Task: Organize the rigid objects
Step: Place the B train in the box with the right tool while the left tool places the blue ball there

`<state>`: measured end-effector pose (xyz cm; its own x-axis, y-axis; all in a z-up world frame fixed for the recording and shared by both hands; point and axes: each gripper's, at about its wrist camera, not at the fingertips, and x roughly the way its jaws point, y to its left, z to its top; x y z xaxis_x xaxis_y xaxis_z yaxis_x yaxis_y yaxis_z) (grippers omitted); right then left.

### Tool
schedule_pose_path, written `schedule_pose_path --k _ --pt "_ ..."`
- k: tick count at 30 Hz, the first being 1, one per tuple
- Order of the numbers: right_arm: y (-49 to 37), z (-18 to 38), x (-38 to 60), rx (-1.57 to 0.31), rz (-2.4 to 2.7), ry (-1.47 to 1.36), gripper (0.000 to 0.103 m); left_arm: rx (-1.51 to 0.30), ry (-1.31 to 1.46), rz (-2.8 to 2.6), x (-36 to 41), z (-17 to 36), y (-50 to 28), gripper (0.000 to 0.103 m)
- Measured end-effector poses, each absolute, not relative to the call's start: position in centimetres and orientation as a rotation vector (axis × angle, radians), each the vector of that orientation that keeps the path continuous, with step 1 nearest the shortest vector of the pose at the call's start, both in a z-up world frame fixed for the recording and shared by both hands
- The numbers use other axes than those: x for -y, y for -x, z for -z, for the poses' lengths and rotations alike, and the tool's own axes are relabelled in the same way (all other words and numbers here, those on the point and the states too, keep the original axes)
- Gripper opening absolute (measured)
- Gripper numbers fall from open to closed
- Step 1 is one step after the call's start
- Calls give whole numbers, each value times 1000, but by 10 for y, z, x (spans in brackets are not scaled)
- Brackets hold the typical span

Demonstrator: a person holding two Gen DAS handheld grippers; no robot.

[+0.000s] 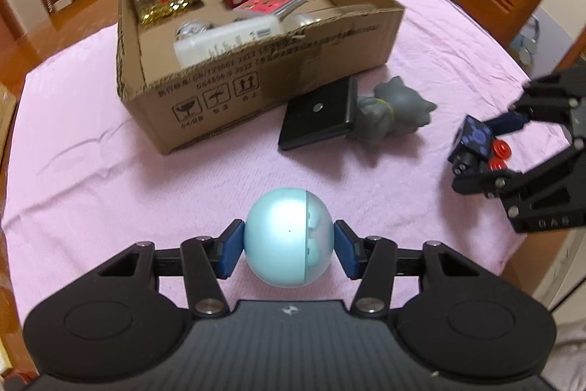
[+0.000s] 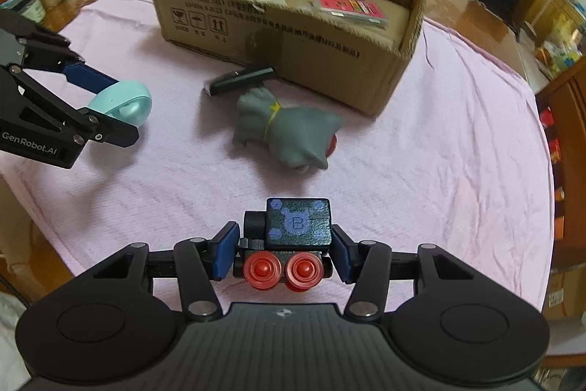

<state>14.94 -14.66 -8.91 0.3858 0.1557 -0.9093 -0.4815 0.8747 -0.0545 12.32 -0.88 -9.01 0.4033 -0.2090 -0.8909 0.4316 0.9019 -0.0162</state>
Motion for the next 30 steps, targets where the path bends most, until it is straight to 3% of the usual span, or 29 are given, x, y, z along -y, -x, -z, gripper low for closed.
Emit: schedule_pose_path --k 20,30 --pt "-240 -2 135 -867 -507 335 56 -952 -283 449 2 7 -161 52" --pt "-331 15 127 -906 -437 276 57 -898 -285 380 0 -8 -213 52"
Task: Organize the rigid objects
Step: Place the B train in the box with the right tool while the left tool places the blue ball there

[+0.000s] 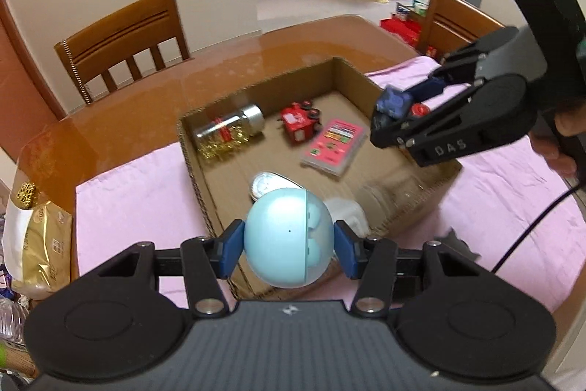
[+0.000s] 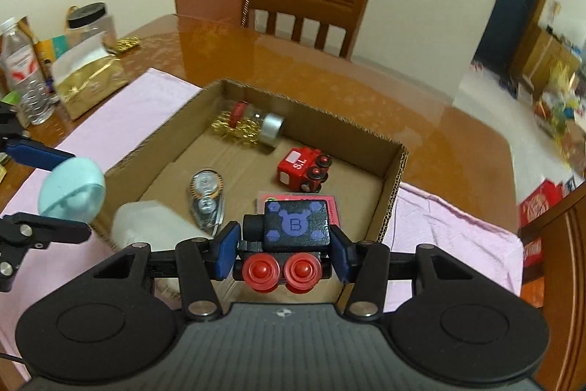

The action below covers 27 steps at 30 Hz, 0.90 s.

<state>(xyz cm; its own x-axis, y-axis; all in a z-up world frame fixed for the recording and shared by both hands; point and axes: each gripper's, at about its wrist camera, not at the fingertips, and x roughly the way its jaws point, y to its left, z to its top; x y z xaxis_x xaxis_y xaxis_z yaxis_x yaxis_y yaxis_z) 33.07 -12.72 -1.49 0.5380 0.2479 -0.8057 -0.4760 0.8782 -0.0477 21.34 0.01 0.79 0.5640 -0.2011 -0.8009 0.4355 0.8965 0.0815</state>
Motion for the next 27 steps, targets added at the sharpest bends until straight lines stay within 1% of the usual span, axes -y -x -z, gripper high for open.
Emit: schedule_pose_path --k 2,3,4,13,22,26,27 --pt "-338 19 126 -917 -429 259 75 -901 -282 365 0 -7 -223 52" --pt "-339 19 127 -910 -416 248 92 -897 -283 366 0 -8 -226 52" --pt "-339 18 128 -895 -415 232 103 -894 -285 361 1 -8 -231 52" --pt "-324 5 136 -901 -375 186 103 -883 -283 349 9 -1 -277 52" --pt "-298 -5 143 -897 -333 182 103 -946 -264 317 21 34 -335 52" --pt "-291 -1 148 -909 -308 178 103 -968 -280 289 25 50 -349 52" --pt "-289 0 149 -911 -302 179 103 -975 -283 286 26 52 -351 55"
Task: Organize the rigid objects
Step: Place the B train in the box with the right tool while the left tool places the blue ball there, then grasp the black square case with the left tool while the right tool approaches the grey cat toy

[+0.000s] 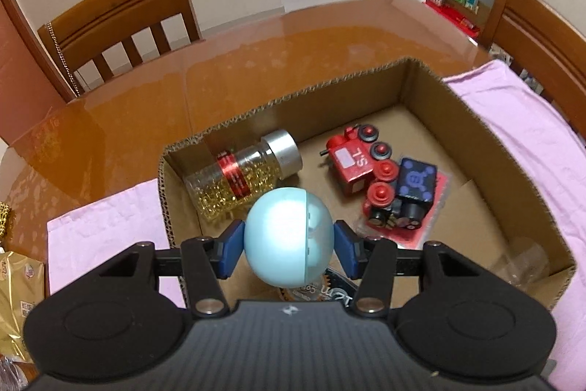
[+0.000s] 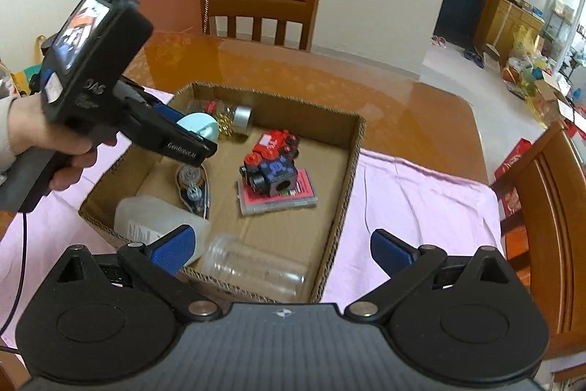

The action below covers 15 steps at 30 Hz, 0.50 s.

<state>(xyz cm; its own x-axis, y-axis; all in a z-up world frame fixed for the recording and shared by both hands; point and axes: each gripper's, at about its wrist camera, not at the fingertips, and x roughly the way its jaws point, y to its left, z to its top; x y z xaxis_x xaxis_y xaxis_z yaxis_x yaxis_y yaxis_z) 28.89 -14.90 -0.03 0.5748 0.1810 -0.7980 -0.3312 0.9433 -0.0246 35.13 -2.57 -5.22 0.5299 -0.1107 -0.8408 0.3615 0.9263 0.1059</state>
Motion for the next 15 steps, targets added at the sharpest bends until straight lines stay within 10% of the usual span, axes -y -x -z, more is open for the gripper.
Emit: schedule_pose_path --k 4,15 --pt "-284 10 151 -936 -269 181 103 -975 -316 280 28 58 -354 92" --pt "-264 49 148 -1024 -220 184 103 -841 -312 277 15 10 -305 97"
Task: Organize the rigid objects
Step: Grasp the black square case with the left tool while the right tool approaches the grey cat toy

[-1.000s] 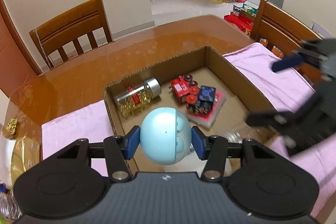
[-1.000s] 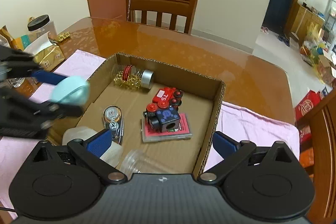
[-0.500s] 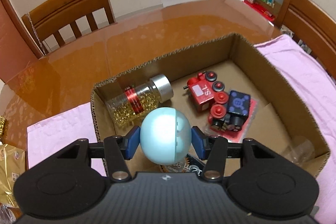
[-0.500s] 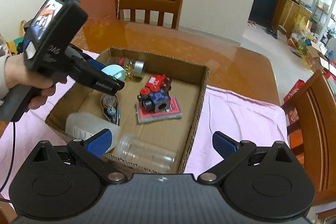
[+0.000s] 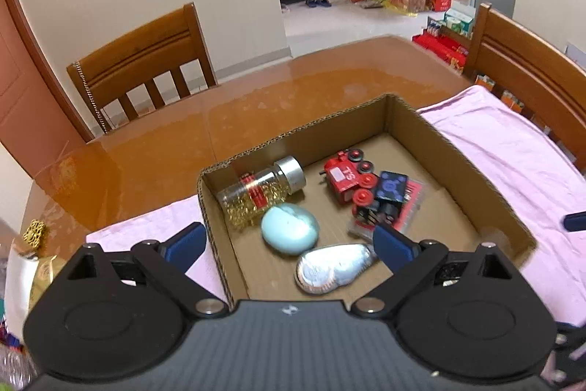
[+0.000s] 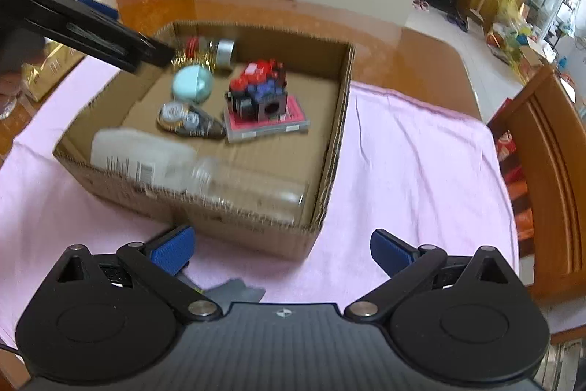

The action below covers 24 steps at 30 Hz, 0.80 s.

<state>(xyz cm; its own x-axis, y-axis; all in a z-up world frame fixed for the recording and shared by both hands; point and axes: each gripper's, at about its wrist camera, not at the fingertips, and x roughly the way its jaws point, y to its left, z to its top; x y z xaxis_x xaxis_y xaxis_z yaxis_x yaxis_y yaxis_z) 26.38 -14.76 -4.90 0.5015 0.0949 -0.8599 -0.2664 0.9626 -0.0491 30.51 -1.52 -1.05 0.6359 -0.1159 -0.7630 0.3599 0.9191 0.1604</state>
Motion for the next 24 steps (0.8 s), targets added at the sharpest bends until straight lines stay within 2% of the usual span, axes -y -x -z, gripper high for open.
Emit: schedule_pose_path --k 9,16,24 --pt "-255 82 148 -1044 -158 161 103 -807 -254 284 0 -2 -229 97" --pt "-237 94 152 -1071 -167 173 103 -829 -195 257 -8 14 -178 97" --pt "-200 84 157 -1057 -154 178 103 -889 -132 213 -19 40 -158 97"
